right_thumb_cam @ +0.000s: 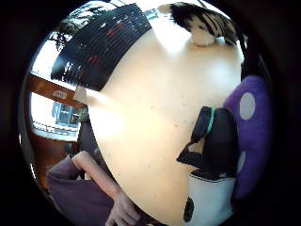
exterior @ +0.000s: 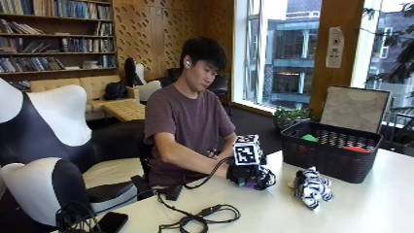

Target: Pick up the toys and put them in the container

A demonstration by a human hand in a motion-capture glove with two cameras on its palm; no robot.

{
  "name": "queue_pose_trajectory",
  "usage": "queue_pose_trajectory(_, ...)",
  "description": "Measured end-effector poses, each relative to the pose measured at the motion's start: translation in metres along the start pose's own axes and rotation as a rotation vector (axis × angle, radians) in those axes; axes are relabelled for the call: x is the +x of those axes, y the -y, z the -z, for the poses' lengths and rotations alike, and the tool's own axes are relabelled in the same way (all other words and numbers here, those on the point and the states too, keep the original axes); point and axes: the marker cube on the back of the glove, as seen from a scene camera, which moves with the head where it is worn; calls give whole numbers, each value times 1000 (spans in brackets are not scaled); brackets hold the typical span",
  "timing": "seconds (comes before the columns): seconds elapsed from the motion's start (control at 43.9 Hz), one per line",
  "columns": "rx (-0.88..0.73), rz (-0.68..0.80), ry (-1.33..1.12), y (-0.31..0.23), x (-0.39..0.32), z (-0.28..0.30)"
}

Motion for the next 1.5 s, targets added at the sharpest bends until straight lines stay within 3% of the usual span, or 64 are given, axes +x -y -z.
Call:
queue_pose_trajectory(0.205,55,-11,-6,23,-2,-5)
queue_pose_trajectory(0.501,-160,-2,57,43,-6,9)
queue_pose_trajectory(0.798,-126,26,16,121,-26,155)
queue_pose_trajectory(0.912,-79,44,-170,153,-30,200)
queue_pose_trajectory(1.117,24,36,-61,218,-115,258)
queue_pose_trajectory(1.185,50,69,-18,234,-146,264)
queue_pose_trajectory(1.345,106,-108,-96,272,-197,251)
queue_pose_trajectory(1.436,15,-206,-146,290,-222,225)
queue_pose_trajectory(1.459,-26,-186,-134,292,-229,219)
queue_pose_trajectory(1.504,-120,-12,-35,289,-248,210)
